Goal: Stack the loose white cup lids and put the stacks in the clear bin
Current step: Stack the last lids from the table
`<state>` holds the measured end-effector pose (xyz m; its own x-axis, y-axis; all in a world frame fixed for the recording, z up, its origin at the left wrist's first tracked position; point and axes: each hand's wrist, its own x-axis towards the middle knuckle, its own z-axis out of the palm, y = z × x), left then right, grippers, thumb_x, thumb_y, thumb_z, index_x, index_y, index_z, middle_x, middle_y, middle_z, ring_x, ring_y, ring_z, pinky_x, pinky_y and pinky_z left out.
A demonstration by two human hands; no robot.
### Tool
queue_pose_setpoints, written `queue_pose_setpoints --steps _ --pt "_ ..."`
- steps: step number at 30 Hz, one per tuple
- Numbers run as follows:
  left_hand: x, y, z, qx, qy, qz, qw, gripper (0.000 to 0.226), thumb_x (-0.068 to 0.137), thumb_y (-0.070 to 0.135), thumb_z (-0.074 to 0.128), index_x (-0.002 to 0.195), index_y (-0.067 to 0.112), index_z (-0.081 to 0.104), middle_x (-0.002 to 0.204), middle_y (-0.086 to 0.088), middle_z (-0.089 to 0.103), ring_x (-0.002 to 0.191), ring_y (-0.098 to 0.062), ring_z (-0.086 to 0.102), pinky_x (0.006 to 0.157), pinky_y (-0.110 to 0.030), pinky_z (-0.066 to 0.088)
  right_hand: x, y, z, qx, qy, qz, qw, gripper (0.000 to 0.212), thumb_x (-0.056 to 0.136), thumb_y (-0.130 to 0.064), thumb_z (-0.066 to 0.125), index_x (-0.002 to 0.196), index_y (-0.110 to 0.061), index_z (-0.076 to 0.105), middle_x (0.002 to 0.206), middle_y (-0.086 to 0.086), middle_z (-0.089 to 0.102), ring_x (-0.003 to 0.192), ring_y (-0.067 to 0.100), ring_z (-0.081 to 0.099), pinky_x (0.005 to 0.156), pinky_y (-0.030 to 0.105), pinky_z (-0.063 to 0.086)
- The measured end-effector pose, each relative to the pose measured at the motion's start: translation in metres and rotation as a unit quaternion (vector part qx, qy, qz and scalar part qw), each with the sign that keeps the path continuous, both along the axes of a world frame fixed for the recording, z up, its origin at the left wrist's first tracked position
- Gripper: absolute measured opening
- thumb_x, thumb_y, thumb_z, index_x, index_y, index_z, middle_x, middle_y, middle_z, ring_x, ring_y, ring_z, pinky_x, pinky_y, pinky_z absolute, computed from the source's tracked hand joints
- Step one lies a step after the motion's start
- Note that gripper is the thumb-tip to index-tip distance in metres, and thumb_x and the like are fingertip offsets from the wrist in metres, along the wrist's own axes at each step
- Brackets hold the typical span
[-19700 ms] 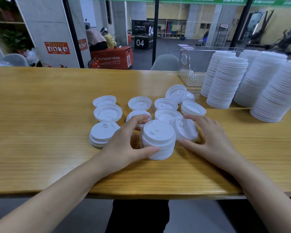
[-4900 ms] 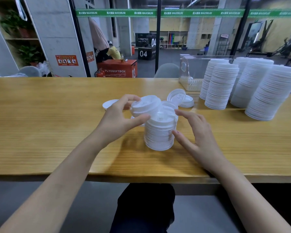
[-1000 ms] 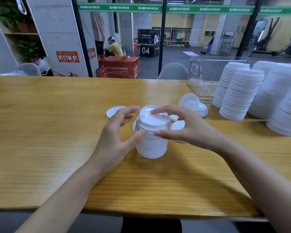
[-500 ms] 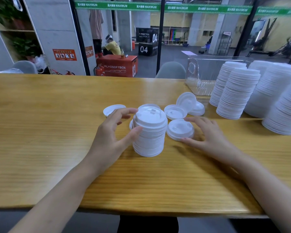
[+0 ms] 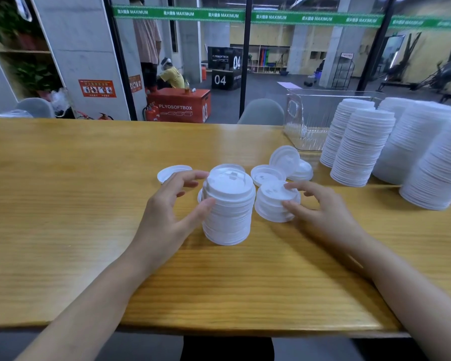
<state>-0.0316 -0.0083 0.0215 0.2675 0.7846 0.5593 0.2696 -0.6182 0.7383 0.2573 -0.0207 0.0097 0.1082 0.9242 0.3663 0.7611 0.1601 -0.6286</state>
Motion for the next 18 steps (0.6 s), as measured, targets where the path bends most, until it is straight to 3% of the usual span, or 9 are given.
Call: queue_pose_setpoints --steps 3,7,10,14,18 --pt "0.0 0.0 0.0 0.001 -0.005 0.002 1.0 0.043 0.082 0.051 0.06 0.121 0.032 0.058 0.124 0.019 0.06 0.119 -0.007 0.054 0.101 -0.019 0.039 -0.005 -0.002 0.012 0.028 0.108 0.017 0.994 0.026 0.087 -0.033 0.072 0.112 -0.034 0.067 0.115 -0.016 0.066 0.111 0.012 0.056 0.089 0.02 0.04" --pt "0.0 -0.001 0.0 0.003 -0.012 0.004 1.0 0.044 0.084 0.05 0.059 0.123 0.03 0.057 0.125 0.016 0.06 0.121 -0.008 0.054 0.101 -0.018 0.039 -0.024 -0.006 0.04 0.057 0.184 0.072 0.979 0.022 0.088 -0.034 0.071 0.109 -0.039 0.069 0.114 -0.013 0.068 0.109 0.005 0.06 0.099 0.033 0.046" --pt "-0.001 -0.001 0.001 0.011 -0.027 0.011 1.0 0.045 0.085 0.048 0.058 0.125 0.028 0.056 0.124 0.015 0.06 0.12 -0.01 0.054 0.099 -0.017 0.04 -0.042 -0.006 0.052 0.025 0.159 0.131 0.978 0.027 0.083 -0.045 0.074 0.109 -0.041 0.069 0.114 -0.019 0.068 0.11 -0.001 0.058 0.098 0.029 0.044" --pt "-0.001 -0.001 0.002 0.016 -0.05 0.017 0.998 0.045 0.085 0.049 0.057 0.125 0.026 0.056 0.124 0.013 0.06 0.118 -0.01 0.055 0.098 -0.018 0.041 -0.059 -0.002 0.056 0.004 0.095 0.167 0.981 0.025 0.086 -0.039 0.071 0.11 -0.039 0.069 0.111 -0.032 0.065 0.111 -0.005 0.055 0.093 0.013 0.039" --pt "-0.001 -0.002 0.003 0.013 -0.053 0.013 0.998 0.041 0.086 0.048 0.055 0.123 0.029 0.057 0.123 0.014 0.06 0.118 -0.01 0.054 0.097 -0.017 0.041 -0.061 -0.002 0.055 -0.008 0.072 0.182 0.981 0.029 0.081 -0.046 0.069 0.109 -0.04 0.068 0.112 -0.033 0.064 0.112 -0.006 0.053 0.089 0.002 0.034"
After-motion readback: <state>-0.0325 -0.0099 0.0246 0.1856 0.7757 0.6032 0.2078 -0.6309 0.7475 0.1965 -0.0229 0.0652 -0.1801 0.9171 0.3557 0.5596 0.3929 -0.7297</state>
